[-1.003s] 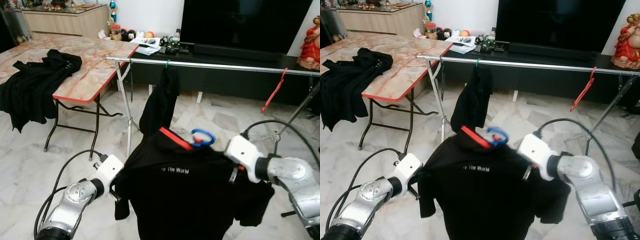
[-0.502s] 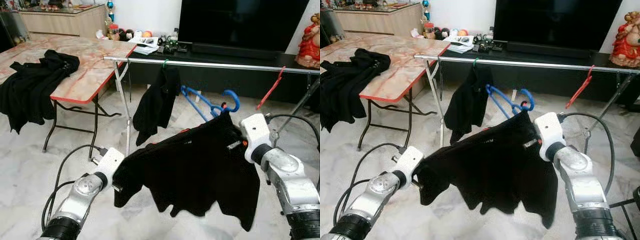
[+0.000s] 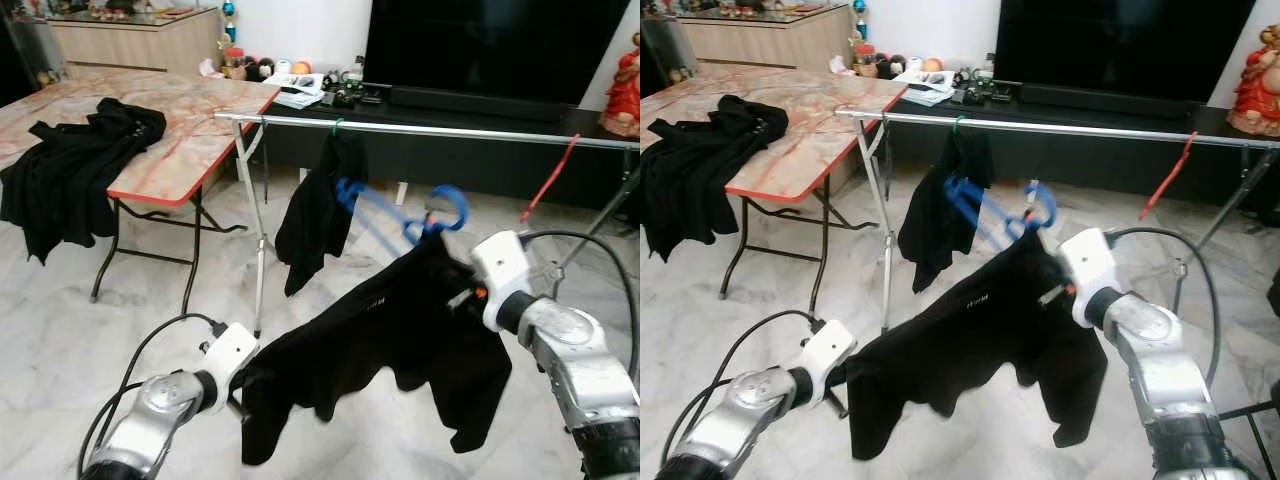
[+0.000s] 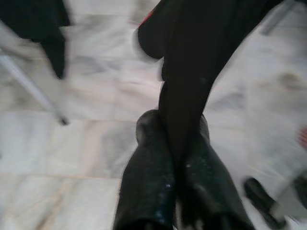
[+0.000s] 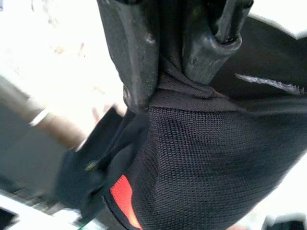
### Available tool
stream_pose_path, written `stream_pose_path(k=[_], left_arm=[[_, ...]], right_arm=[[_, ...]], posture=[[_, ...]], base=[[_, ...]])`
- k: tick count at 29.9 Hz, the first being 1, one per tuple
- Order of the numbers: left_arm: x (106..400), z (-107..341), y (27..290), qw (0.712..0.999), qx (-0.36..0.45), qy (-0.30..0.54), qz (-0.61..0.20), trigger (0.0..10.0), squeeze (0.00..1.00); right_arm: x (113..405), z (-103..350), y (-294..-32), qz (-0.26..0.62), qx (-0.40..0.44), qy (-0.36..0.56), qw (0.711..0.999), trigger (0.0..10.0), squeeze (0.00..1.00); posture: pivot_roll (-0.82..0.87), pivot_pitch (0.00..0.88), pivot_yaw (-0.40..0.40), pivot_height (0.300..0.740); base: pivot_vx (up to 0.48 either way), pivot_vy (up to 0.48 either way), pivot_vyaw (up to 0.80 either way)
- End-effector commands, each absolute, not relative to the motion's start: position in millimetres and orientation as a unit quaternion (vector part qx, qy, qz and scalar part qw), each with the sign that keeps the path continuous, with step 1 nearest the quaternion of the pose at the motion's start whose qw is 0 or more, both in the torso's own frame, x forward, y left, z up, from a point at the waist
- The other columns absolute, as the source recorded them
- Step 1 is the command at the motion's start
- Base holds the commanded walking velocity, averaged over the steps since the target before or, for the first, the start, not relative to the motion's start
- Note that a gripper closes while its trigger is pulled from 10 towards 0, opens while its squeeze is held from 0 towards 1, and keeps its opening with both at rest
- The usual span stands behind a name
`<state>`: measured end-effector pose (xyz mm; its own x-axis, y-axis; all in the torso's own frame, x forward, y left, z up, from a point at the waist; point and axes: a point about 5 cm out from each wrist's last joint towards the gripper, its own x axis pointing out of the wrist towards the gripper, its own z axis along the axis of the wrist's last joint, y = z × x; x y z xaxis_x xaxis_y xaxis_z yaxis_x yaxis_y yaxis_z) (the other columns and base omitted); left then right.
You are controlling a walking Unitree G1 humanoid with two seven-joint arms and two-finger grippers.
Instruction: Hang hanger
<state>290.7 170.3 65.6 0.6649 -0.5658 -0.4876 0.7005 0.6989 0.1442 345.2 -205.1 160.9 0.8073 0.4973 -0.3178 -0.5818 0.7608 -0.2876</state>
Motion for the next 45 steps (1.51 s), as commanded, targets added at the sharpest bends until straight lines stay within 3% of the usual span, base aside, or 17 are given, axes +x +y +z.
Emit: stream_pose_path(k=[1,6,7,10,11,13,15,22,27,28,29,39,45], left_arm=[[288.8,70.1,172.7,0.893,0.163,0.208,-0.365,10.0,1.00],[281.9,80.7,177.6,0.878,0.168,0.211,-0.396,10.0,1.00],[278.2,88.0,178.2,0.871,0.167,0.208,-0.413,10.0,1.00],[275.3,97.6,178.1,0.868,0.158,0.201,-0.426,10.0,1.00],[274.3,111.9,175.6,0.867,0.144,0.182,-0.441,10.0,1.00],[273.9,117.4,174.4,0.867,0.140,0.175,-0.446,10.0,1.00],[268.4,132.7,168.4,0.854,0.146,0.160,-0.472,10.0,1.00],[256.8,144.0,156.3,0.825,0.160,0.160,-0.518,10.0,1.00],[259.2,137.3,158.2,0.825,0.203,0.178,-0.497,10.0,1.00],[262.4,136.6,159.6,0.831,0.209,0.175,-0.485,10.0,0.58],[265.8,136.2,161.1,0.838,0.215,0.175,-0.471,10.0,0.00],[270.4,129.3,158.9,0.836,0.225,0.188,-0.465,10.0,0.00],[267.8,126.9,150.2,0.820,0.220,0.192,-0.492,10.0,0.00]], right_arm=[[349.7,171.6,-200.3,0.314,-0.216,0.096,0.919,10.0,0.00],[356.1,170.4,-182.6,0.381,-0.260,0.111,0.880,10.0,0.00],[354.4,165.8,-173.0,0.419,-0.272,0.118,0.858,10.0,0.00],[356.3,160.3,-166.2,0.439,-0.267,0.129,0.848,10.0,0.00],[354.1,152.4,-157.3,0.477,-0.271,0.141,0.824,10.0,0.00],[351.8,149.3,-153.5,0.496,-0.276,0.144,0.810,10.0,0.00],[343.3,141.7,-136.6,0.560,-0.272,0.151,0.768,10.0,0.00],[338.2,123.2,-122.7,0.591,-0.290,0.186,0.730,10.0,0.00],[332.5,118.6,-115.8,0.623,-0.288,0.183,0.704,10.0,0.00],[332.4,118.6,-115.2,0.624,-0.288,0.182,0.703,10.0,0.00],[332.1,118.7,-114.4,0.628,-0.287,0.180,0.701,10.0,0.00],[325.2,118.3,-111.2,0.653,-0.281,0.167,0.684,10.0,0.00],[323.9,115.5,-105.5,0.657,-0.283,0.165,0.679,10.0,0.00]], posture=[[0.08,0.000,-0.022,0.740],[0.10,0.000,-0.032,0.740],[0.11,0.000,-0.036,0.740],[0.12,0.000,-0.040,0.740],[0.13,0.000,-0.045,0.740],[0.13,0.000,-0.045,0.740],[0.16,0.000,-0.052,0.740],[0.17,0.000,-0.060,0.740],[0.17,0.000,-0.056,0.740],[0.17,0.000,-0.053,0.740],[0.17,0.000,-0.052,0.740],[0.15,0.000,-0.041,0.740],[0.15,0.000,-0.043,0.740]], base=[[0.000,0.000,0.00],[0.000,0.000,0.00],[0.000,0.000,0.00],[0.000,0.000,0.00],[0.000,0.000,0.00],[0.000,0.000,0.00],[0.000,0.000,0.00],[0.000,0.000,0.00],[0.000,0.000,0.00],[0.000,0.000,0.00],[0.000,0.000,0.00],[0.000,0.000,0.00],[0.000,0.000,0.00]])
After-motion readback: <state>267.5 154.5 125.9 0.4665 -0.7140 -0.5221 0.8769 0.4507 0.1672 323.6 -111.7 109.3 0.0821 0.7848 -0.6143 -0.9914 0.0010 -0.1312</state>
